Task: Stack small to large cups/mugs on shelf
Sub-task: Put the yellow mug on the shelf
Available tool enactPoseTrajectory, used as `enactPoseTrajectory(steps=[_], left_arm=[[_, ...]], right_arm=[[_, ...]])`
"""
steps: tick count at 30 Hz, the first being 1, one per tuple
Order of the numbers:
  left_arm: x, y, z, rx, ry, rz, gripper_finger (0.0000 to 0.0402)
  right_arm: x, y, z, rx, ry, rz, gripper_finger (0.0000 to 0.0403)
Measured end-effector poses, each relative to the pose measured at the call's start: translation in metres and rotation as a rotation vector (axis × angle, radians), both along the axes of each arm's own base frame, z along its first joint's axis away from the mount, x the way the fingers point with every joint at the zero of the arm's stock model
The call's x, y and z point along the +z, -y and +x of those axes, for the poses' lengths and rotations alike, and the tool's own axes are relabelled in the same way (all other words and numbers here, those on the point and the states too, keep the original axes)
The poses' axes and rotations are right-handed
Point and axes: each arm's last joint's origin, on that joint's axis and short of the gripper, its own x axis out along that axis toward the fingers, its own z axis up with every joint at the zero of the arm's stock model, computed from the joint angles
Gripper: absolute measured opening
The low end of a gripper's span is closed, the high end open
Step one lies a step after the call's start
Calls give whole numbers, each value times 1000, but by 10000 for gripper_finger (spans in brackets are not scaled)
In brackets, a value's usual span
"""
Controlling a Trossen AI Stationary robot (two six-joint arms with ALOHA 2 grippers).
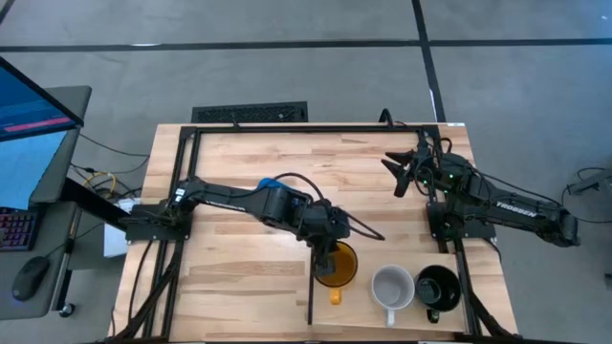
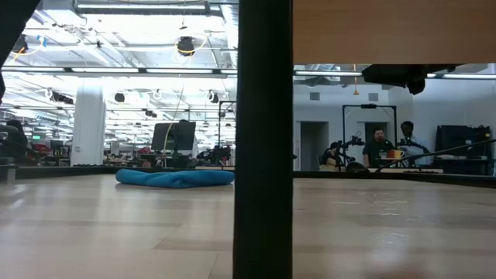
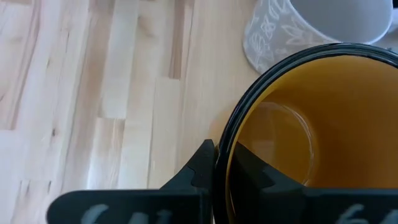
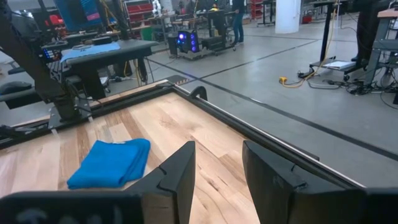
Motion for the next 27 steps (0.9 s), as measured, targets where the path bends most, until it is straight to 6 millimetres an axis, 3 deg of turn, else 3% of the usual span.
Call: enactPoseTrajectory(steps=[18, 27], left_arm=[[-5, 1, 2, -37, -9, 26, 11], [-23, 6, 15, -51, -44, -16, 11]], right_arm=[[0, 0, 0, 0, 0, 1, 155], [0, 0, 0, -1, 0, 1, 155]])
